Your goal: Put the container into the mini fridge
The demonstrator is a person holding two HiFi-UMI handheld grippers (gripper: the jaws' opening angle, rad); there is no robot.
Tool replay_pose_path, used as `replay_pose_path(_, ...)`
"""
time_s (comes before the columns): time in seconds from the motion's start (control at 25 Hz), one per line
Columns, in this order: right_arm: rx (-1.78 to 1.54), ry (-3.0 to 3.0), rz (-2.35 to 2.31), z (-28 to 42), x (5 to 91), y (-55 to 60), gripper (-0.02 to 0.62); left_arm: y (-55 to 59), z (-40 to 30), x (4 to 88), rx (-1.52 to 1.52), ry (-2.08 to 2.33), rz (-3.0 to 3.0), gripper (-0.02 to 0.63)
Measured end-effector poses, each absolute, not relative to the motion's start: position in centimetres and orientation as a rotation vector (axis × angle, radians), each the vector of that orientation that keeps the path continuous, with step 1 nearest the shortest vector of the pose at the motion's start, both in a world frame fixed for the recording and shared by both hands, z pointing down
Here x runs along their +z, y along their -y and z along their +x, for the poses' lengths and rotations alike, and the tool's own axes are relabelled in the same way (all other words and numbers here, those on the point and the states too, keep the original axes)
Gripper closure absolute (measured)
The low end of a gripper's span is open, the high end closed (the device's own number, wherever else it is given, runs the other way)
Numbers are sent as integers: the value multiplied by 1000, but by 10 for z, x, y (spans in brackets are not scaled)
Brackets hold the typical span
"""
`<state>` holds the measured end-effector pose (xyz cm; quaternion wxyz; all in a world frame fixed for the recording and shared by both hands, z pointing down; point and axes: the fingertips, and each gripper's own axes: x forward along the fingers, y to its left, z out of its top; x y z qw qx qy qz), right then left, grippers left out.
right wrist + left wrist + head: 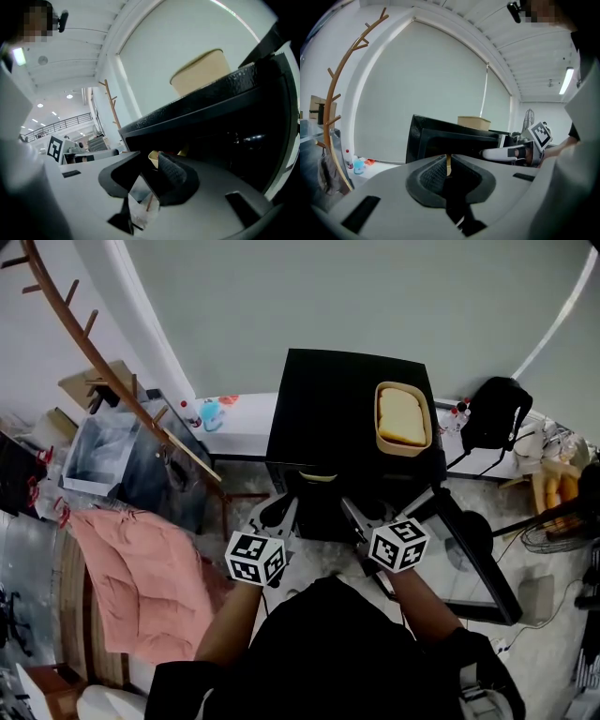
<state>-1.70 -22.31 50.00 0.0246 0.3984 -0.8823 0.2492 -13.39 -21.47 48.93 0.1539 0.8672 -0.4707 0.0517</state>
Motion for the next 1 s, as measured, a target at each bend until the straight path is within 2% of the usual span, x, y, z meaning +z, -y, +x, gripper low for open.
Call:
replay_pose_path(0.52, 729, 2856, 1268, 2, 426, 192, 486, 207, -84, 370, 2, 1144, 2870, 563)
replay_pose_path(1.0, 723, 2788, 1505, 59, 419, 176, 494, 243, -1, 362, 397, 873, 3168, 561)
